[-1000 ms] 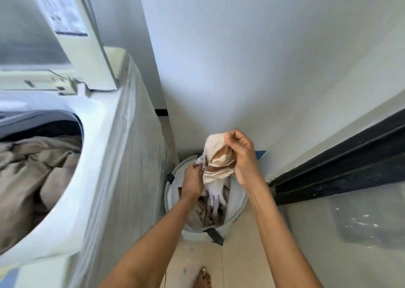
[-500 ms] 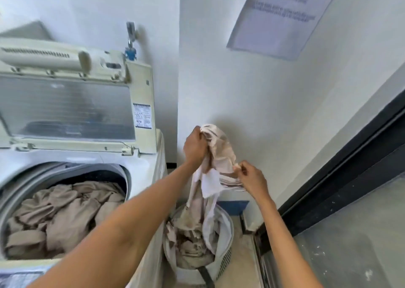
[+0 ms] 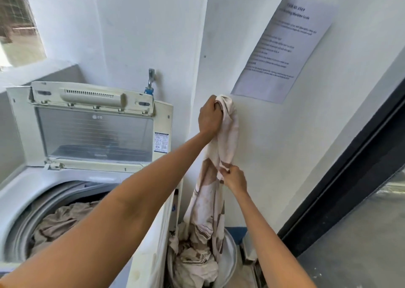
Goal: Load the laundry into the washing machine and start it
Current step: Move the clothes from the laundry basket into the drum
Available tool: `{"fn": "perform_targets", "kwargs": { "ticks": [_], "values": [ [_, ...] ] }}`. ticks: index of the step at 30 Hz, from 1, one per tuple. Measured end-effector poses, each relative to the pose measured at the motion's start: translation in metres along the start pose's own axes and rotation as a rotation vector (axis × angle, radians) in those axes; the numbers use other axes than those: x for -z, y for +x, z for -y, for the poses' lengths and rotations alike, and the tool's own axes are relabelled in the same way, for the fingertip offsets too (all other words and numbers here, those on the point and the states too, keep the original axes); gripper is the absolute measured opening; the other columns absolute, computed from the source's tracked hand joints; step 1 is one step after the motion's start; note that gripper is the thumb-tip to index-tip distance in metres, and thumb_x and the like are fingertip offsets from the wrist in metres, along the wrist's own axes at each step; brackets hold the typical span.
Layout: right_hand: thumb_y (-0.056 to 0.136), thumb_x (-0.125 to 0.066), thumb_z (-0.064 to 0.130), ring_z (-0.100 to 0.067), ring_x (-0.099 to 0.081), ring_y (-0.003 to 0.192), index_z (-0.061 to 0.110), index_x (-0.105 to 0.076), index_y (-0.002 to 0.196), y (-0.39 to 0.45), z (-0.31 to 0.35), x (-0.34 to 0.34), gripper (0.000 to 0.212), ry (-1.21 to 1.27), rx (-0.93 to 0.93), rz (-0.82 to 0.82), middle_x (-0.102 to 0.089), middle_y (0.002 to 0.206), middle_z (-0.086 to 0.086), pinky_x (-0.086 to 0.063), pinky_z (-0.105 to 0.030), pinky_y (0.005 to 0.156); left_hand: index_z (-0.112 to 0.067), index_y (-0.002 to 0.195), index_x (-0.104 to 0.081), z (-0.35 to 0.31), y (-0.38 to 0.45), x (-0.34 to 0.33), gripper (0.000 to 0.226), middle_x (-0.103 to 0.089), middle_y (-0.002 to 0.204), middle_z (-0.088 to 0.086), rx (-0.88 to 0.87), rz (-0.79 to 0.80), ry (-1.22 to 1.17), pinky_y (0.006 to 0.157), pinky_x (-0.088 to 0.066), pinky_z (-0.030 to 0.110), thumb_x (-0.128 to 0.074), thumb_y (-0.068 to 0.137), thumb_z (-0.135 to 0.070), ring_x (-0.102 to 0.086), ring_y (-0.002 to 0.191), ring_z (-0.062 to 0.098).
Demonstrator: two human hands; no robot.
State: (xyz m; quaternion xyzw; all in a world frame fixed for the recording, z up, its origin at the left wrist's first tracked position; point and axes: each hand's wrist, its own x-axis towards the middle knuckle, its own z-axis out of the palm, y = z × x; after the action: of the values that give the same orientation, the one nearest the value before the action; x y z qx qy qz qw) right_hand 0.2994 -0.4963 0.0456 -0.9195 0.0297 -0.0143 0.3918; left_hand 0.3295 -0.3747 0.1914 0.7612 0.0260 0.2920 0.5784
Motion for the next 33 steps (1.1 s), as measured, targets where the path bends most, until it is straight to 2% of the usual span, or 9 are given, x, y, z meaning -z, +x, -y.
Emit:
{"fn": "perform_targets", "kwargs": {
  "ticks": [6,8,10,13,17,20,26,30,33],
  "values": [
    [0.083,-0.051,0.014,-0.034,-0.066,0.08,0.019,-0.065,0.079,0.031,0.032,0.067,0.016,0.468,-0.053,-0.331,-0.068,0.089,-0.016,-0.056,-0.045,0.069,-0.008,0.079,-0.05,0.057,0.0,0.036,0.018,-0.062,0.102,0.022,0.132,0.287,0.246,0.073,-0.038,0.035,-0.036,0.089,-0.006,-0.057,0.098,0.033],
    [0.08,-0.043,0.001,-0.023,-0.06,0.066,0.021,-0.062,0.079,0.035,0.053,0.083,0.027,0.531,0.032,-0.278,-0.062,0.077,-0.008,-0.053,-0.034,0.056,0.0,0.094,-0.06,0.075,-0.013,0.034,0.023,-0.063,0.106,0.024,0.18,0.385,0.278,0.076,-0.043,0.035,-0.038,0.088,-0.003,-0.059,0.102,0.033],
    [0.08,-0.041,-0.002,-0.021,-0.057,0.064,0.021,-0.062,0.082,0.033,0.061,0.079,0.03,0.447,0.083,-0.153,-0.059,0.07,-0.004,-0.054,-0.035,0.061,-0.002,0.099,-0.064,0.085,-0.029,0.024,0.028,-0.065,0.106,0.024,0.235,0.422,0.253,0.078,-0.049,0.034,-0.039,0.085,-0.003,-0.062,0.1,0.034],
    [0.081,-0.055,0.007,-0.032,-0.065,0.087,0.016,-0.066,0.099,0.026,0.041,0.049,0.023,0.142,0.122,0.041,-0.068,0.093,-0.013,-0.055,-0.047,0.082,-0.009,0.083,-0.06,0.086,-0.045,0.009,0.03,-0.065,0.097,0.022,0.249,0.384,0.212,0.074,-0.048,0.036,-0.036,0.07,-0.021,-0.061,0.09,0.033],
    [0.082,-0.068,0.03,-0.033,-0.063,0.096,0.007,-0.057,0.104,-0.002,0.002,0.014,0.033,0.029,0.073,0.256,-0.065,0.098,-0.016,-0.051,-0.037,0.076,-0.013,0.073,-0.049,0.076,-0.041,-0.001,0.021,-0.06,0.081,0.021,0.209,0.269,0.126,0.065,-0.037,0.034,-0.03,0.068,-0.02,-0.053,0.077,0.03],
    [0.083,-0.063,0.049,-0.03,-0.065,0.086,0.014,-0.058,0.085,-0.004,-0.008,0.0,0.035,0.044,0.049,0.16,-0.068,0.087,-0.009,-0.045,-0.034,0.07,-0.011,0.074,-0.054,0.056,-0.033,-0.006,0.018,-0.058,0.076,0.012,0.128,0.315,0.098,0.065,-0.033,0.032,-0.036,0.077,-0.011,-0.048,0.074,0.025],
    [0.092,-0.057,0.034,-0.038,-0.066,0.083,0.008,-0.059,0.077,0.018,0.056,0.03,0.03,0.14,0.188,-0.164,-0.069,0.084,-0.022,-0.049,-0.039,0.072,-0.015,0.083,-0.05,0.034,-0.011,0.006,0.003,-0.052,0.074,-0.001,0.024,0.095,-0.118,0.066,-0.043,0.038,-0.05,0.085,-0.014,-0.049,0.071,0.019],
    [0.089,-0.062,0.036,-0.034,-0.069,0.066,0.015,-0.045,0.057,0.031,0.114,0.069,0.042,0.427,0.248,-0.221,-0.055,0.05,0.001,-0.054,-0.045,0.067,-0.009,0.121,-0.044,0.072,-0.024,0.027,0.068,-0.048,0.115,0.006,-0.008,0.076,-0.079,0.084,-0.045,0.024,-0.071,0.071,-0.046,-0.05,0.095,0.013],
    [0.089,-0.065,0.025,-0.015,-0.067,0.052,0.017,-0.049,0.057,0.039,0.147,0.095,0.037,0.676,0.308,-0.271,-0.054,0.055,0.002,-0.059,-0.041,0.061,-0.01,0.11,-0.055,0.132,-0.061,0.021,0.074,-0.06,0.105,0.009,0.207,0.325,0.139,0.084,-0.052,0.039,-0.07,0.056,-0.057,-0.059,0.092,0.02]
  ]
}}
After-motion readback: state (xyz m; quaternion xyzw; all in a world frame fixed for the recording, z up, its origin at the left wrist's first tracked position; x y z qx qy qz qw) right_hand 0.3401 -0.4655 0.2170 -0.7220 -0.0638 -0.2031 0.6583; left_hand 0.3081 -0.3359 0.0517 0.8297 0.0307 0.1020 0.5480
